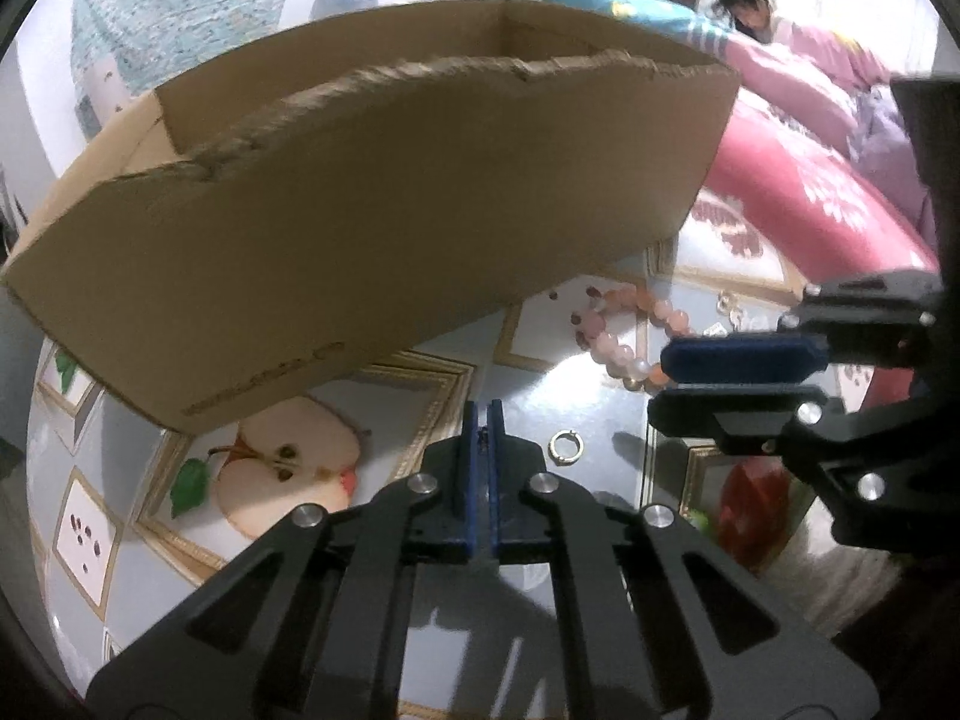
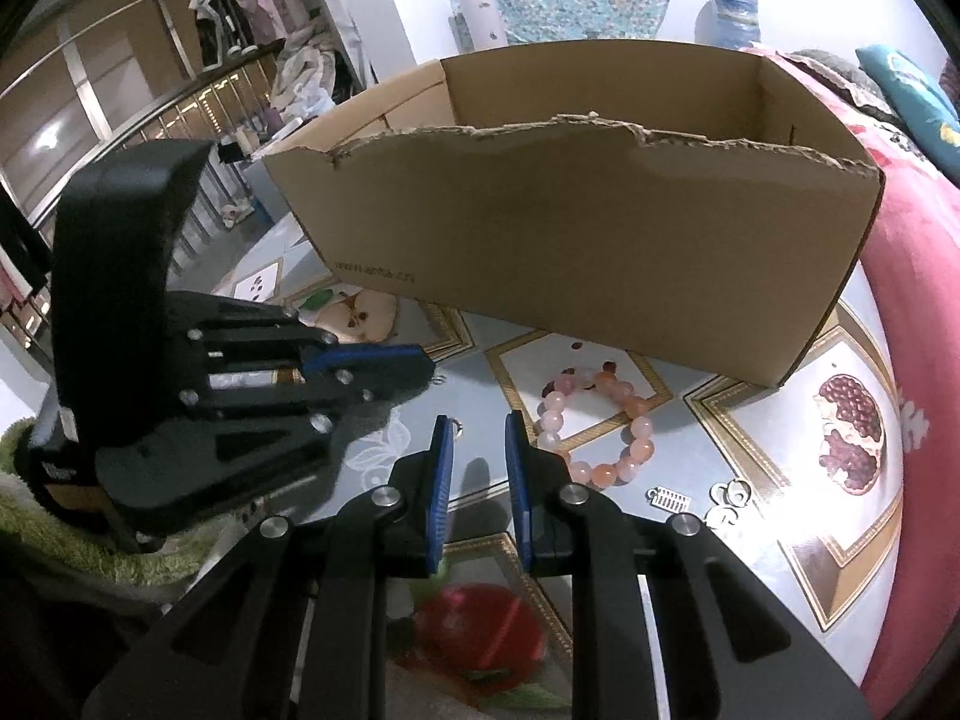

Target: Organize jewelry

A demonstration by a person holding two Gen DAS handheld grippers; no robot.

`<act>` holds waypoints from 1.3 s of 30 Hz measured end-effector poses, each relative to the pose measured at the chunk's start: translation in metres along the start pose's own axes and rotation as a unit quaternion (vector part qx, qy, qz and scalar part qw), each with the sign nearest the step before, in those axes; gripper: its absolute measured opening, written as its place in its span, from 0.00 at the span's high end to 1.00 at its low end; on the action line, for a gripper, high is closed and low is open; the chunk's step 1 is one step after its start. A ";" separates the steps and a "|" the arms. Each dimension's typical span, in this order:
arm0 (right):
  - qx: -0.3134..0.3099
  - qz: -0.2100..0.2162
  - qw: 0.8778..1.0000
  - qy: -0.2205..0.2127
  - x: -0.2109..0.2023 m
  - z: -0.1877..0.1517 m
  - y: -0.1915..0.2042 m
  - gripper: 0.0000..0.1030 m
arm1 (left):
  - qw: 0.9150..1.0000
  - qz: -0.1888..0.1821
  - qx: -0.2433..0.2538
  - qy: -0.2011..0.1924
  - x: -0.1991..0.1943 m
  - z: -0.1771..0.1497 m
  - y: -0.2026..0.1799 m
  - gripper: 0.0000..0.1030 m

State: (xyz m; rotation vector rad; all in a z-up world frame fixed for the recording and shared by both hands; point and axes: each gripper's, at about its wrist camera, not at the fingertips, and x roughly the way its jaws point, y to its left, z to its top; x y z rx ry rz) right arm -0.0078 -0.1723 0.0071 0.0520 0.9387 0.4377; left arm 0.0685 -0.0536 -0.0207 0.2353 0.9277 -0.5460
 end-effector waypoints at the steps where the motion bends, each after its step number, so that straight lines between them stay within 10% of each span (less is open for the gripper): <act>1: -0.002 0.001 1.000 0.001 0.001 0.000 0.002 0.82 | 1.000 -0.001 -0.006 -0.003 -0.003 0.000 0.003 0.98; 23: -0.129 -0.023 0.991 0.041 0.044 0.008 0.032 0.80 | 0.998 0.013 -0.059 -0.023 -0.026 -0.009 0.036 0.98; 39: -0.105 -0.015 0.994 0.027 0.028 0.007 0.026 0.88 | 0.997 0.013 -0.059 -0.048 -0.046 -0.009 0.034 0.98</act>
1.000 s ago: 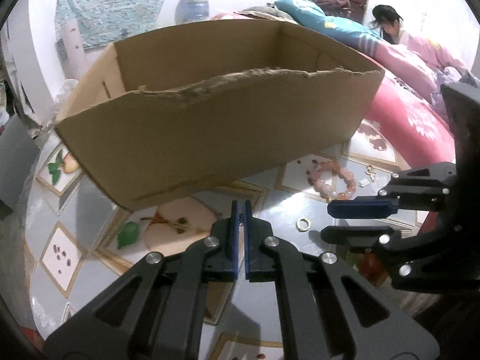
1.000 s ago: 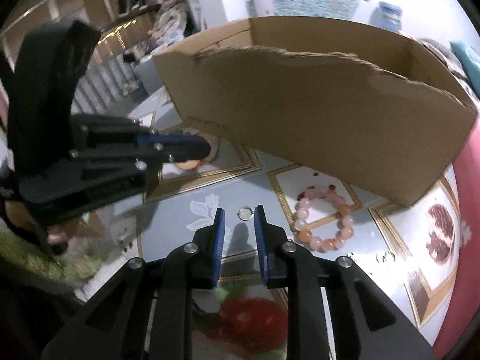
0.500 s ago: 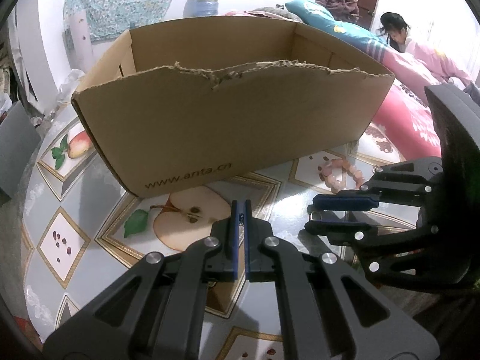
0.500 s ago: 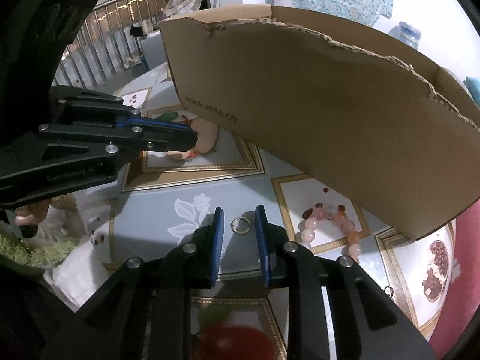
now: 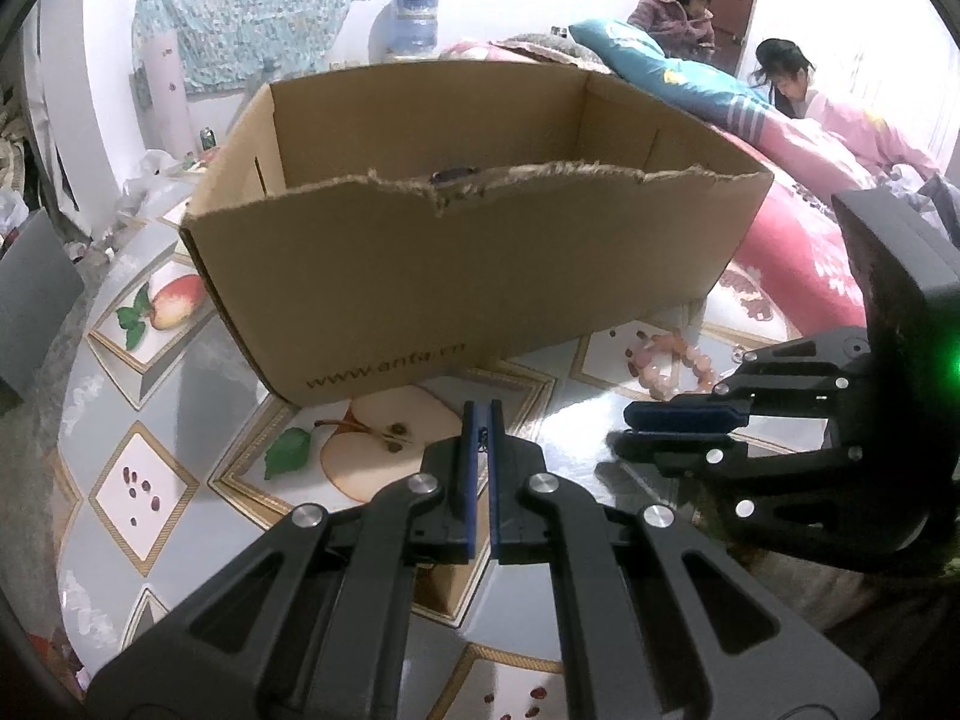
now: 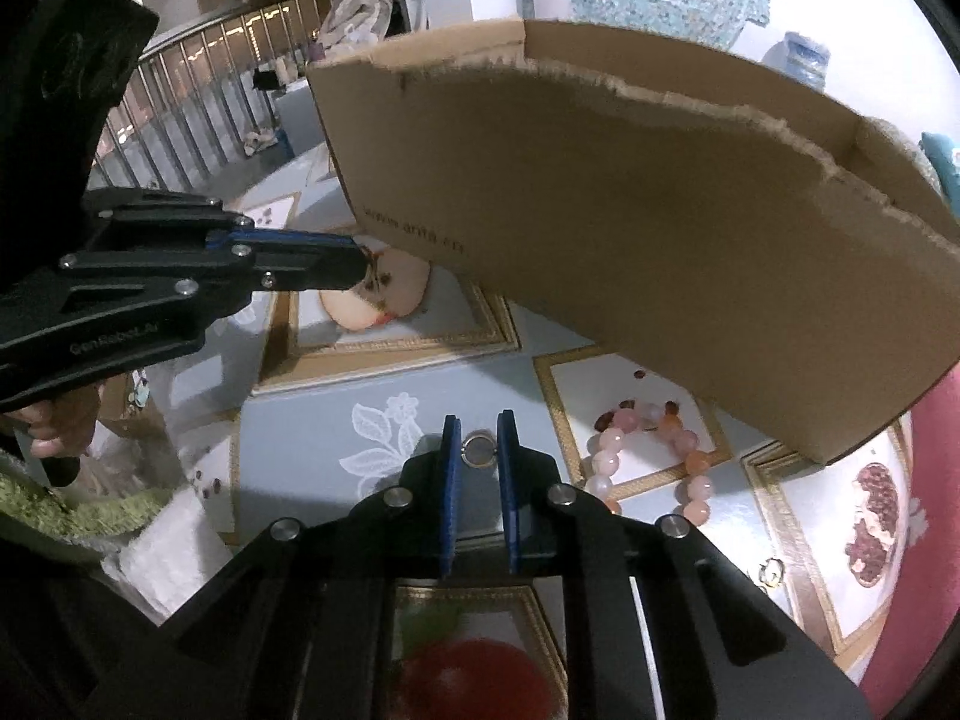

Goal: Organize jewelry
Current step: 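Carry both pieces over the box and open both grippers, then withdraw both grippers from the box toward the silver spring charm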

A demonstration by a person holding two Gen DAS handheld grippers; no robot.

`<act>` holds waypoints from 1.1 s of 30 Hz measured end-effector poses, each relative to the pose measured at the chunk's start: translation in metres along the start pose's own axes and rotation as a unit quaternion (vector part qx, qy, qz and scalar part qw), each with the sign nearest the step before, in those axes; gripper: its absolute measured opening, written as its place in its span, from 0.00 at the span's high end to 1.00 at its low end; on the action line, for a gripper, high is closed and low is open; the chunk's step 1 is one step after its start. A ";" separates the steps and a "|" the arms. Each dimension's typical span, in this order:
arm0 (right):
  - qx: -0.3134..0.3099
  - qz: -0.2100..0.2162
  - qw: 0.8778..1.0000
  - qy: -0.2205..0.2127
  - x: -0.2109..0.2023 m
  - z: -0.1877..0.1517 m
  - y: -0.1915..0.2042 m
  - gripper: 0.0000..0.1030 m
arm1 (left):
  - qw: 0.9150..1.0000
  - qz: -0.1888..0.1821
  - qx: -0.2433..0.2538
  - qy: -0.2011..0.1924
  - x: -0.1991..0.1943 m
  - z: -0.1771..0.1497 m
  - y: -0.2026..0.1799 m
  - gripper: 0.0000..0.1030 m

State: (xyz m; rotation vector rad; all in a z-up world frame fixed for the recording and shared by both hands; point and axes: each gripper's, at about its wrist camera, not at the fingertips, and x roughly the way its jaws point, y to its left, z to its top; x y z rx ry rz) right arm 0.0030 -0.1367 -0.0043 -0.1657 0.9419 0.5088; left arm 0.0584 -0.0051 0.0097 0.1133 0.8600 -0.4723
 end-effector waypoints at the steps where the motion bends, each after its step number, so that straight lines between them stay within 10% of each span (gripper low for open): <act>1: -0.001 -0.001 1.000 -0.005 -0.005 0.002 0.000 0.88 | 1.000 -0.004 -0.001 -0.003 -0.003 0.001 0.000 0.98; 12: 0.033 0.002 0.991 -0.133 -0.091 0.061 -0.034 0.88 | 0.992 -0.076 0.000 -0.099 -0.059 0.067 0.002 0.98; 33: 0.165 0.016 0.977 -0.134 -0.062 0.094 -0.139 0.66 | 0.994 -0.084 -0.058 -0.034 0.045 0.126 0.023 0.76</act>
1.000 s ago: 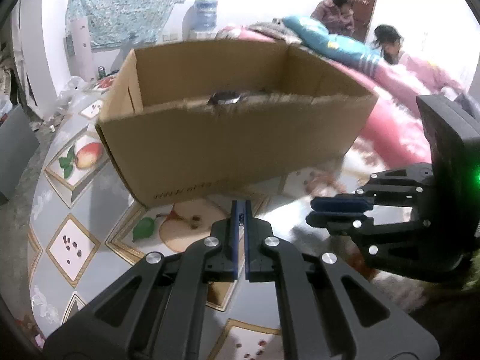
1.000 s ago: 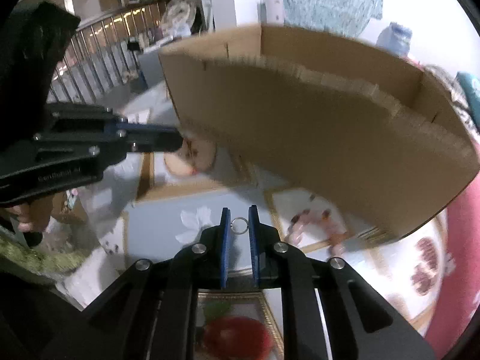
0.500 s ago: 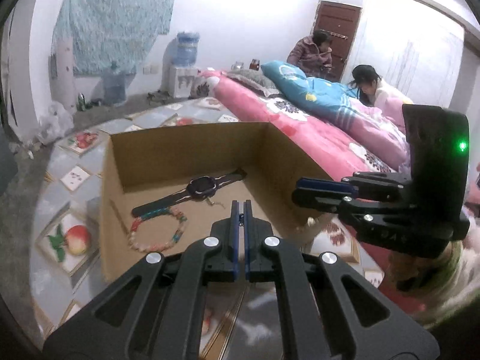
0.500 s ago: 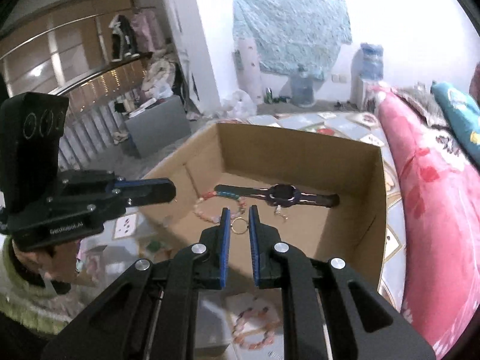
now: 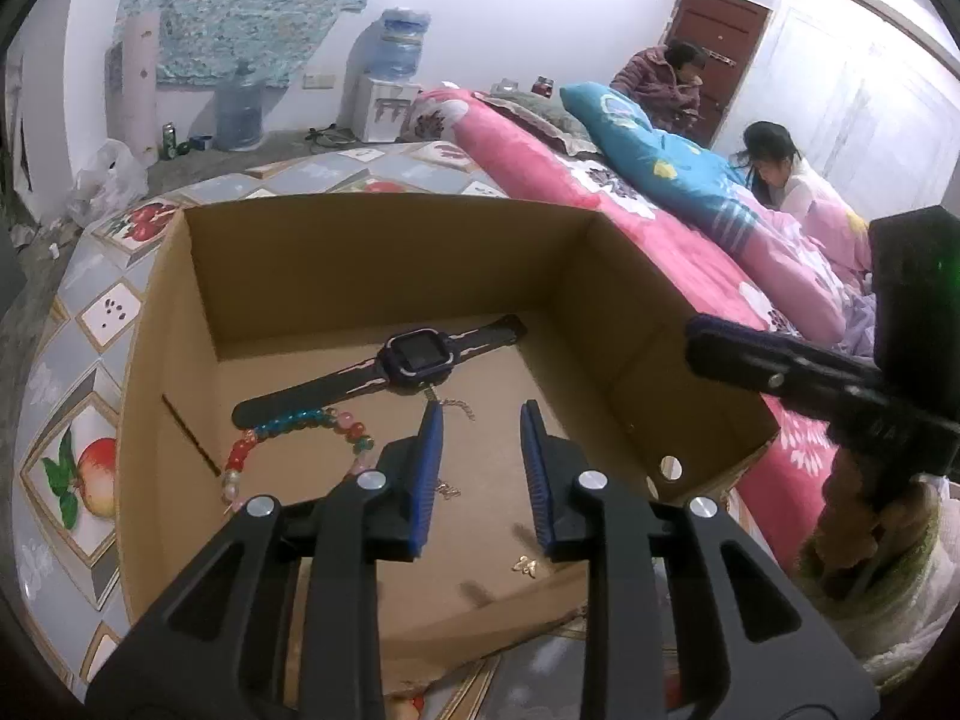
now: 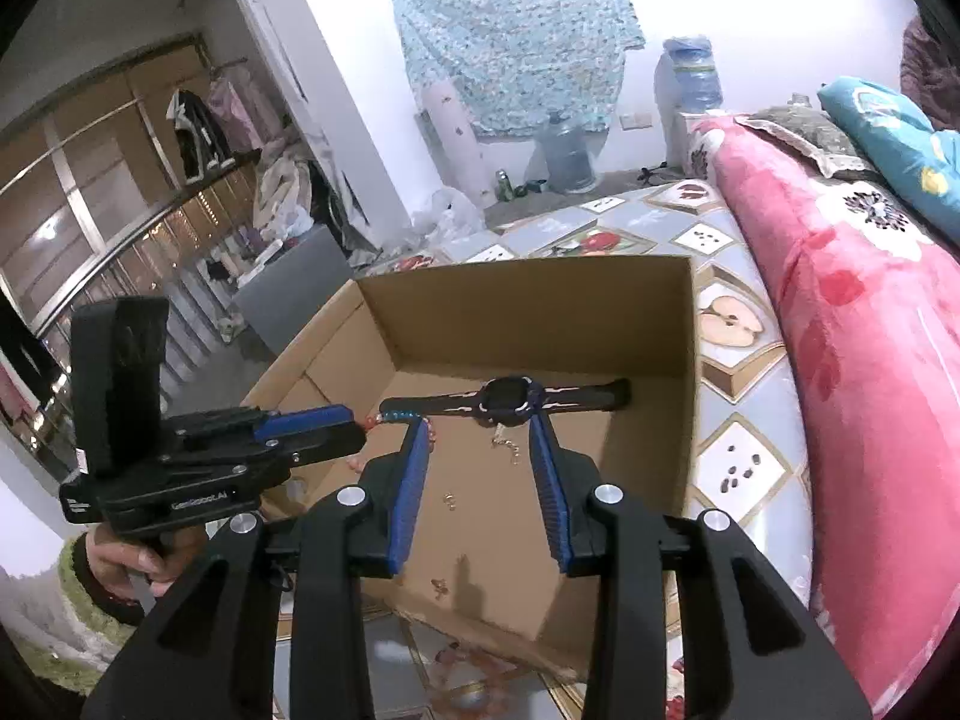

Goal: Organize jewelry
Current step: 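Withdraw both grippers from the box toward the silver spring charm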

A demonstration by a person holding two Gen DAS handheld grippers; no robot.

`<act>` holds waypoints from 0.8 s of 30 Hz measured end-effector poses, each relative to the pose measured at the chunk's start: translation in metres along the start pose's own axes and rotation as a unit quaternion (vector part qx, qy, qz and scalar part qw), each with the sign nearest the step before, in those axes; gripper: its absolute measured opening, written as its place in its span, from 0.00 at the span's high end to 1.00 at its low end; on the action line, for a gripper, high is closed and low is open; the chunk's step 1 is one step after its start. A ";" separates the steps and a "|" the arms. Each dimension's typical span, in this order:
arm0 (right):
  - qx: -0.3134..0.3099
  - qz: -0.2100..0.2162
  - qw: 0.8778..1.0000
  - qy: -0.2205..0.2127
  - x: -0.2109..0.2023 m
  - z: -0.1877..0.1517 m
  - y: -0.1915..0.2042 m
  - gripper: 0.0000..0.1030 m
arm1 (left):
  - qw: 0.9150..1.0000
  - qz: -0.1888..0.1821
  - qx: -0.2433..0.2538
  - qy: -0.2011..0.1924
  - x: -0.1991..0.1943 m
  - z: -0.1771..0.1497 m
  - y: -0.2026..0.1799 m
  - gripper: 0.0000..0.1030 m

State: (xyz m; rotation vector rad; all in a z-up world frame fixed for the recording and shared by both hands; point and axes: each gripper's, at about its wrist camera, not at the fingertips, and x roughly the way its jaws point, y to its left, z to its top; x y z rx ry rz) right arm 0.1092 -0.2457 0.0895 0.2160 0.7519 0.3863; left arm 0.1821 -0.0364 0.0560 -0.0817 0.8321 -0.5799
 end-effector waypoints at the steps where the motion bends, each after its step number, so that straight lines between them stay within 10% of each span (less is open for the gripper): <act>1: 0.002 0.000 1.000 -0.006 -0.005 0.000 -0.001 0.66 | 1.000 0.000 -0.002 -0.002 -0.001 -0.001 0.000 0.76; 13: -0.003 -0.007 0.998 -0.062 -0.091 -0.032 0.003 0.66 | 0.996 -0.029 0.007 -0.086 -0.073 -0.044 -0.009 0.52; 24: 0.060 -0.058 0.996 0.045 -0.085 -0.114 -0.018 0.66 | 0.996 -0.081 0.049 -0.001 -0.053 -0.108 -0.054 0.49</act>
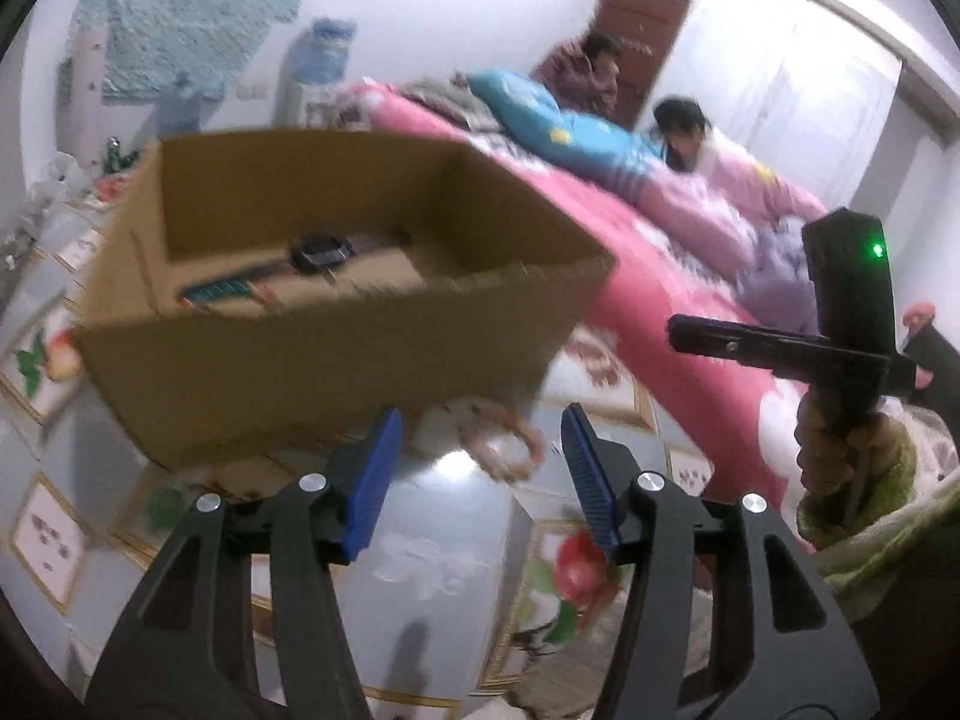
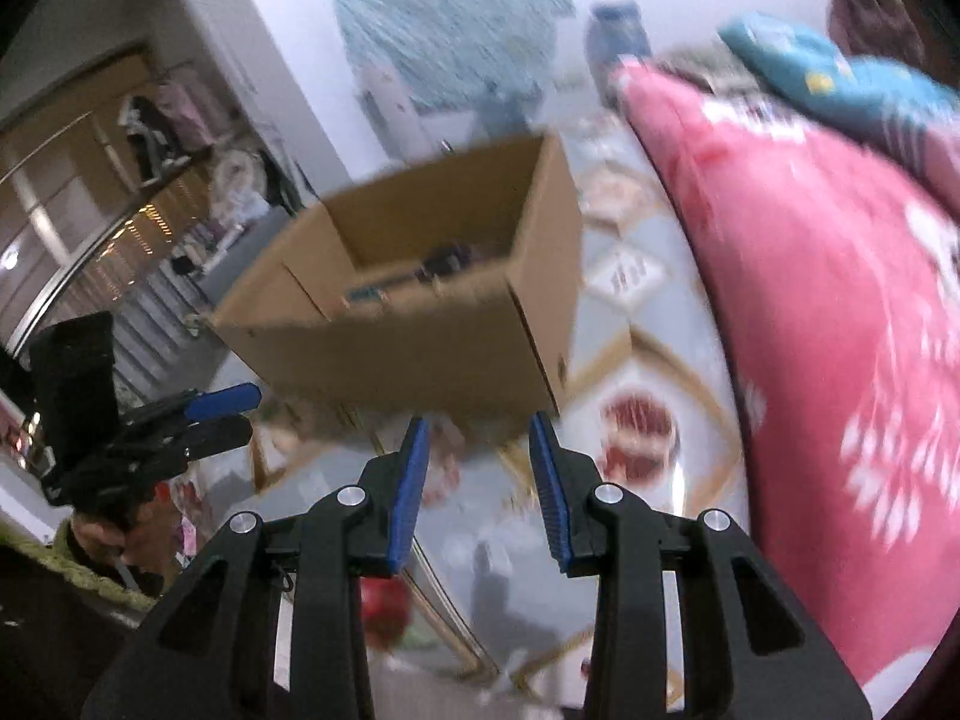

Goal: Organize jewelry
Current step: 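Withdraw both grippers from the box toward the silver spring charm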

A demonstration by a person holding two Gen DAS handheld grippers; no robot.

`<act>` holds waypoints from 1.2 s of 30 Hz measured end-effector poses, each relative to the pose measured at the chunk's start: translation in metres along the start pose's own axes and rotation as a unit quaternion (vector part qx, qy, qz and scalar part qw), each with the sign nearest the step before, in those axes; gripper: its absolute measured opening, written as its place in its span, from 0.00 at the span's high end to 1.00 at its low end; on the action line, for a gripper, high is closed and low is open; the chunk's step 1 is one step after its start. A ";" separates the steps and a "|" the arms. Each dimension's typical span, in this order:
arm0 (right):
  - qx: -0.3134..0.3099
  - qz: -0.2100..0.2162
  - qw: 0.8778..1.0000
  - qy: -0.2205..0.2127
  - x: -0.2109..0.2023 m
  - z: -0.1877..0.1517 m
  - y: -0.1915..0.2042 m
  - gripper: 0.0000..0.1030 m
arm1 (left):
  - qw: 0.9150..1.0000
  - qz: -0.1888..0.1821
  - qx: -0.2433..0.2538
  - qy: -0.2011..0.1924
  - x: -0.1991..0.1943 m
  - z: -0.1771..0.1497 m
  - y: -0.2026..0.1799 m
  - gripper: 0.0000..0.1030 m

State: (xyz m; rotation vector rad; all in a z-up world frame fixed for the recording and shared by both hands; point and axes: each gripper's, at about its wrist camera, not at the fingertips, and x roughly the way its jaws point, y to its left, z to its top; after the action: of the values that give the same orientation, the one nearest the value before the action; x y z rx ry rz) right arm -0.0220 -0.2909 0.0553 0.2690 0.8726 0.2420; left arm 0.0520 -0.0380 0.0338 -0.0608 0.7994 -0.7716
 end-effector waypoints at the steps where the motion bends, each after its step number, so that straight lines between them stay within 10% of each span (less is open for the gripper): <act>1: 0.006 -0.011 1.000 0.011 0.006 -0.006 -0.002 0.66 | 1.000 -0.002 0.005 0.002 0.008 -0.002 -0.005 0.49; 14: 0.012 -0.014 0.999 0.031 0.017 -0.031 -0.004 0.66 | 0.976 0.169 0.119 0.061 0.101 -0.016 -0.032 0.45; 28: 0.017 0.003 0.999 0.040 0.033 -0.032 -0.008 0.66 | 0.959 0.274 0.034 0.069 0.055 -0.024 0.041 0.43; 32: 0.000 -0.007 0.999 0.047 0.041 -0.033 -0.001 0.66 | 0.965 0.260 0.001 0.042 0.031 -0.020 0.049 0.43; 36: -0.020 -0.018 0.998 0.051 0.045 -0.035 0.006 0.70 | 0.985 0.172 0.002 0.017 0.023 -0.010 0.027 0.43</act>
State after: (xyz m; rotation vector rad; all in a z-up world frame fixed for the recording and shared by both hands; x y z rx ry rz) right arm -0.0221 -0.2663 0.0034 0.2044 0.9710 0.2406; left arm 0.0717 -0.0304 0.0033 0.0924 0.8145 -0.4488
